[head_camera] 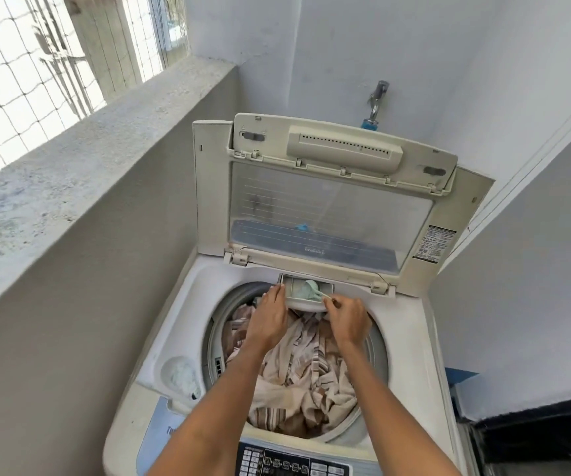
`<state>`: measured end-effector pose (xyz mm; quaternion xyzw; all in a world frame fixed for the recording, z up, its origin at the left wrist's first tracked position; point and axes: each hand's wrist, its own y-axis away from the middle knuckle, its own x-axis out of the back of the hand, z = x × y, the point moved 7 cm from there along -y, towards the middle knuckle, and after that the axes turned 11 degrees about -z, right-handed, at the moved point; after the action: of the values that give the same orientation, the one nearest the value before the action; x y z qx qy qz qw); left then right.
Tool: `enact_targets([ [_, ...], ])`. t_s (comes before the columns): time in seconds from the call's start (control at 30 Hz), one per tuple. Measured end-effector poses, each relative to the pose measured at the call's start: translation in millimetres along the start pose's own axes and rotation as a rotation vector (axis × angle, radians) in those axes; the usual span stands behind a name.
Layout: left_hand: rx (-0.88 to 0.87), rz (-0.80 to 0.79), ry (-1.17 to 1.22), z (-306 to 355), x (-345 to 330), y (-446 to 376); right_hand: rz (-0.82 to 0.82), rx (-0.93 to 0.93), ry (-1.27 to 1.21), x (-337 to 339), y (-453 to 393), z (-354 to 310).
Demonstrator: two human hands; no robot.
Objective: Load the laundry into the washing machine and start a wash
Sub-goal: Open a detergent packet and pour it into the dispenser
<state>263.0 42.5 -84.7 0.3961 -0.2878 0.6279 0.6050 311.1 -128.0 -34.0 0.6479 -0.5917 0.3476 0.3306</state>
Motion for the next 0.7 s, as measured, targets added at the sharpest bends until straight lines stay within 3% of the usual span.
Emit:
enact_targets([
  [0.27,0.026,0.008,0.051,3.7,-1.2,2.9,-0.045,-0.381,-0.533,-16.3,19.8,24.4],
  [0.47,0.049,0.045,0.080,14.4,5.7,12.0,-0.051,-0.519,-0.911,-23.1,34.9,34.9],
  [0.7,0.173,0.191,0.191,19.6,30.2,55.9,-0.210,-0.404,-0.981,-12.6,52.9,14.0],
])
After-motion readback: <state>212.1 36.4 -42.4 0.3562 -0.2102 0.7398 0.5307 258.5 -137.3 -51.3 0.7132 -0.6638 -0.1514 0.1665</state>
